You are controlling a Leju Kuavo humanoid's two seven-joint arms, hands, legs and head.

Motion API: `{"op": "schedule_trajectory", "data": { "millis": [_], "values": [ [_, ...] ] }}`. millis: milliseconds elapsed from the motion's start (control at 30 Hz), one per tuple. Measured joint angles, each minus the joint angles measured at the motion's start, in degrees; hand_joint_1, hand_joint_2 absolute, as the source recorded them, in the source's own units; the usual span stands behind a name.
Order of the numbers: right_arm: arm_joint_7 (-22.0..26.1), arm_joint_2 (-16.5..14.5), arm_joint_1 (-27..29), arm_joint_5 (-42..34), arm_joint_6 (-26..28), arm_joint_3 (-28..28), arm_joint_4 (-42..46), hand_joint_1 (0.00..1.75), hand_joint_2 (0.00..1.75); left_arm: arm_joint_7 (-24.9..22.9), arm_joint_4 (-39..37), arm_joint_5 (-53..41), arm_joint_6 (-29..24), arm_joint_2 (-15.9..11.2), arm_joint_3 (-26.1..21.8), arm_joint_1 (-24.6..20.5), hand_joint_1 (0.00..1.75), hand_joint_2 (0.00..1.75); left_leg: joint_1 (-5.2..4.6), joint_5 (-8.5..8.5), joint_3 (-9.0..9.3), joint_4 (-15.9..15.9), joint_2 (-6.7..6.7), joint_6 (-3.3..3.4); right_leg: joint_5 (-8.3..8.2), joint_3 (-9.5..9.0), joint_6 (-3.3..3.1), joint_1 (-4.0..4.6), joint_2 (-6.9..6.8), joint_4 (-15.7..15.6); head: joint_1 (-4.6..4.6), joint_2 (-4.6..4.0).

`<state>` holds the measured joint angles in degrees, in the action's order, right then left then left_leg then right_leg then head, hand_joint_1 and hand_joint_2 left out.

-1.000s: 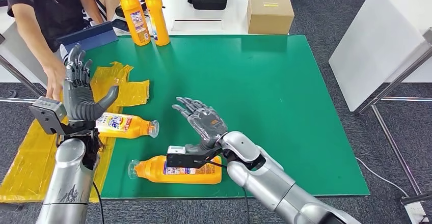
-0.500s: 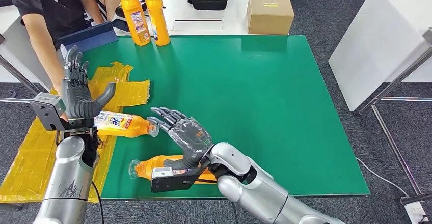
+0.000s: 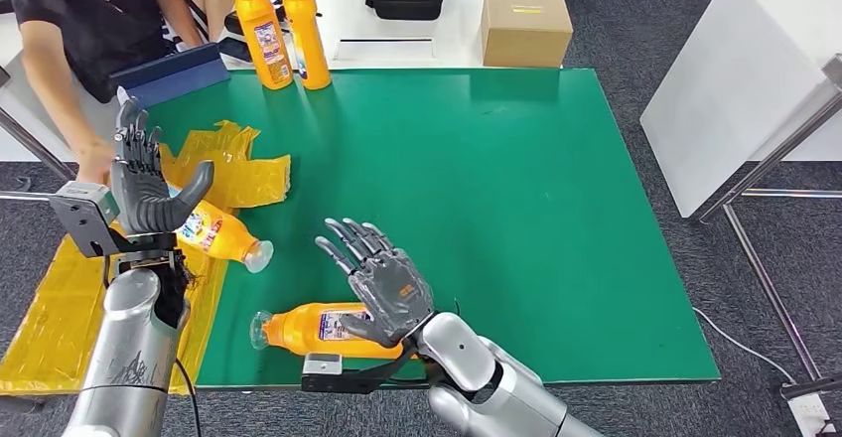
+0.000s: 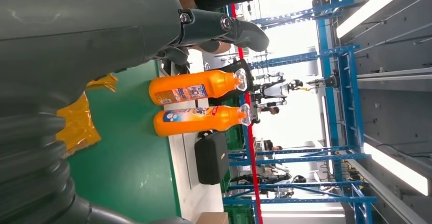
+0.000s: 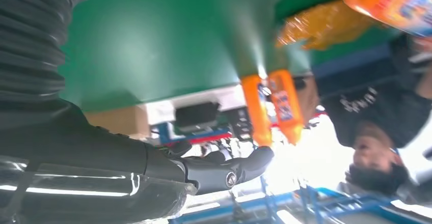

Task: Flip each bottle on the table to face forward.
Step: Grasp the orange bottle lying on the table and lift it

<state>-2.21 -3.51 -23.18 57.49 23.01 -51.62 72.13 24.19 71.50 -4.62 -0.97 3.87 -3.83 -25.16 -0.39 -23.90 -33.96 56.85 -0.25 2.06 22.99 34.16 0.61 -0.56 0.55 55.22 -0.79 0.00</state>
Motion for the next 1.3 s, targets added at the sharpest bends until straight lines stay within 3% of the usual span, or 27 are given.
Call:
{"op": "schedule_trajectory", "data": {
  "millis": [633, 867, 1300],
  "values": [
    [-1.73, -1.25, 3.22, 1.18, -2.81, 3.47, -6.13, 0.00, 1.75, 0.01, -1.89, 0.66, -0.30, 0.08, 0.00, -0.82, 0.00, 1.75, 0.00, 0.00, 0.00, 0.00, 0.01, 0.00, 0.00, 0.01, 0.00, 0.00, 0.00, 0.00, -0.02, 0.00],
    [4.07, -1.42, 4.29, 0.36, -3.26, 3.41, -4.46, 0.00, 1.75, 0.01, -2.08, 0.66, -0.24, 0.13, 0.00, -0.89, 0.00, 1.75, 0.00, 0.00, 0.00, 0.00, 0.00, 0.00, 0.00, 0.00, 0.00, 0.00, 0.00, 0.00, -0.01, 0.00],
    [4.71, -1.50, 4.82, 0.07, -3.23, 3.14, -2.33, 0.00, 1.75, 0.01, -2.15, 0.66, -0.22, 0.15, -0.02, -0.89, 0.00, 1.75, 0.00, 0.00, 0.00, 0.00, 0.01, 0.00, 0.00, 0.00, 0.00, 0.00, 0.00, 0.00, -0.01, 0.00]
  ]
}}
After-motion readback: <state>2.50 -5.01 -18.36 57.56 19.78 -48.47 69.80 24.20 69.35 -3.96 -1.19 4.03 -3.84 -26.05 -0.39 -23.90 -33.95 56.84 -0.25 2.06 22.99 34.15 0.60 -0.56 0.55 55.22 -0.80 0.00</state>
